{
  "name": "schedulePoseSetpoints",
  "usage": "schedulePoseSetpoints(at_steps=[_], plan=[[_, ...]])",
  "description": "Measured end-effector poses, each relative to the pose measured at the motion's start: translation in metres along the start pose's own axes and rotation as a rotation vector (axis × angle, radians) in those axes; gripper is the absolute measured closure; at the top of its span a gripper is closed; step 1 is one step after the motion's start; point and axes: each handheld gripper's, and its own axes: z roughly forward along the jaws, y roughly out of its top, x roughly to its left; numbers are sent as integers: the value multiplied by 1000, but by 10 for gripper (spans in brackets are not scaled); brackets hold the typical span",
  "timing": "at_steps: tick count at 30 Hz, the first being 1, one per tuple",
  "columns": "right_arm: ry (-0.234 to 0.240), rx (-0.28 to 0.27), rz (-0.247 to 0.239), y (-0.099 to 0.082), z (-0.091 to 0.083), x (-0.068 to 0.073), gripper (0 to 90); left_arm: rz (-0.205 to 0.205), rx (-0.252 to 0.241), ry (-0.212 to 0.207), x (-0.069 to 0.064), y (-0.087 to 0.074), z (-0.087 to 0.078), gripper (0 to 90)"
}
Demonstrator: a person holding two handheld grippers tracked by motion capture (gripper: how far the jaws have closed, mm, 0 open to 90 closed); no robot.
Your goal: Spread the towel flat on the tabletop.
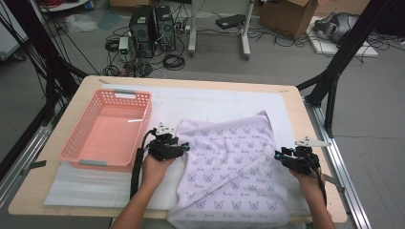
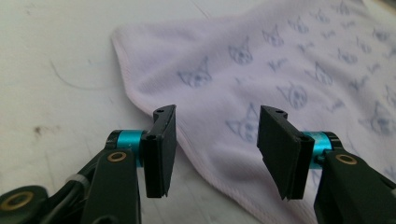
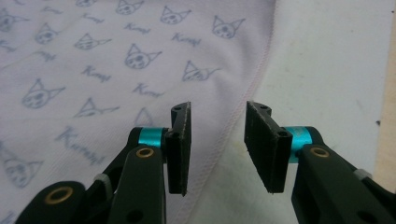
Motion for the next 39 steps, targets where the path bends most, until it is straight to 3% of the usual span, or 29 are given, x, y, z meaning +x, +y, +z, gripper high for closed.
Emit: schedulePoseSetpoints(at_steps=[3, 6, 7, 9, 10, 11, 12, 14, 16, 17, 20, 22, 23, 25, 27, 29, 32, 35, 39], plan=[[10, 0, -17, -4, -2, 5, 609, 18, 30, 1, -9, -10, 2, 461], [15, -12, -30, -4, -4, 8, 609, 84, 22, 58, -19, -15, 4, 446], [14, -13, -28, -5, -4, 9, 609, 112, 23, 82, -21, -16, 5, 493], [11, -16, -30, -5, -2, 9, 609, 130, 20, 53, -23, -15, 6, 746], [13, -17, -27, -6, -1, 9, 609, 141, 27, 65, -23, -13, 8, 819], [10, -19, -21, -7, 0, 9, 610, 159, 18, 114, -24, -10, 9, 837], [10, -13, -18, -7, 0, 8, 609, 155, -6, 159, -21, -8, 10, 841], [11, -16, -13, -9, 0, 7, 610, 91, -30, 181, -9, -1, 13, 844], [17, -14, -6, -10, -1, 6, 598, 74, -40, 204, -2, 5, 15, 844], [22, -8, 4, -11, -1, 6, 592, 56, -39, 200, 0, 6, 16, 843], [33, 12, -1, -12, 2, 7, 587, 54, -39, 180, 1, 5, 17, 823], [16, 32, -24, -14, 5, 11, 614, 47, -38, 165, 2, 4, 16, 800], [4, 31, -31, -14, 5, 12, 655, 41, -38, 152, 3, 4, 16, 800], [23, 36, -35, -13, 4, 12, 868, 50, -45, 131, 3, 4, 14, 795], [-2, 39, -72, -12, 5, 14, 879, 58, -58, 113, 2, 4, 12, 793], [-43, 28, -70, -11, 5, 12, 882, 42, -72, 77, 3, 4, 9, 763], [-95, 3, -32, -13, 6, 3, 882, 20, -75, 33, 2, 5, 7, 638], [-87, -11, -7, -14, 4, 1, 855, 5, -88, -4, -2, 1, 2, 500], [-45, -38, 9, -14, -2, 5, 668, 11, -99, -24, -5, -10, -6, 431]])
